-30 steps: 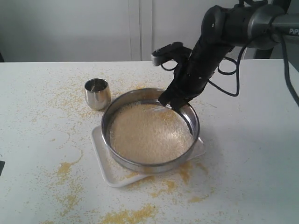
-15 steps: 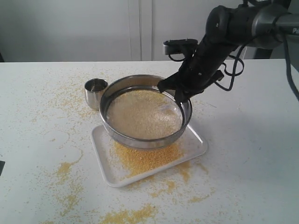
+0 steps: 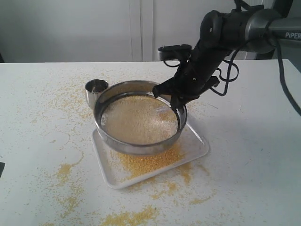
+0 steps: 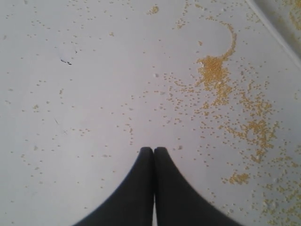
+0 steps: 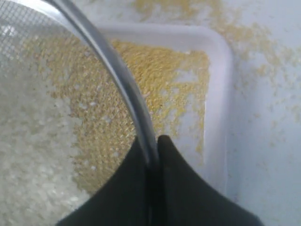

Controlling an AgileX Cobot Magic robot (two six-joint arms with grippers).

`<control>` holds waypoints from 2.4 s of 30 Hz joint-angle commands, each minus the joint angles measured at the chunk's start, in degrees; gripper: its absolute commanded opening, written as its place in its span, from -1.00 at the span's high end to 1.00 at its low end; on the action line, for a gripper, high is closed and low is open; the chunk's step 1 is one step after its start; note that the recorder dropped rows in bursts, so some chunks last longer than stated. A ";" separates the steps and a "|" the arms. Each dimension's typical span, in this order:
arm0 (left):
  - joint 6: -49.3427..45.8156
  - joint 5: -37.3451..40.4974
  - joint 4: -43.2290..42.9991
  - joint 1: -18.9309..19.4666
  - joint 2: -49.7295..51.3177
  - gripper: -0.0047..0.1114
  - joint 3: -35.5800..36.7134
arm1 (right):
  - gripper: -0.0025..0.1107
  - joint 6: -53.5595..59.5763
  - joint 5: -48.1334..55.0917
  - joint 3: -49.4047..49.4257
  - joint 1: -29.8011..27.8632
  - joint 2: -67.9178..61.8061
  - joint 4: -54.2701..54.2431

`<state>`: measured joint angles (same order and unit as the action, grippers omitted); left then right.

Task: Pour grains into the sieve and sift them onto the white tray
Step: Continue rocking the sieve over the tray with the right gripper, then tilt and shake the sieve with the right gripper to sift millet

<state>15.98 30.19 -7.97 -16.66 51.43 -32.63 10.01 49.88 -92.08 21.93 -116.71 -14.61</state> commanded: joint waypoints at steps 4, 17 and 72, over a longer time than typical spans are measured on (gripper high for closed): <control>0.31 0.65 0.18 -0.04 -0.15 0.92 -0.55 | 0.96 -2.08 2.26 -0.44 -0.31 0.89 -2.06; 0.31 0.65 0.18 -0.04 -0.15 0.92 -0.55 | 0.96 -6.97 -0.34 -0.53 0.24 2.15 4.35; 0.31 0.65 0.18 -0.04 -0.15 0.92 -0.55 | 0.96 -0.17 1.91 -0.53 -1.94 2.55 -0.33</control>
<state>15.98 30.19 -7.97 -16.66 51.43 -32.63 9.56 51.10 -92.23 19.90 -115.38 -14.29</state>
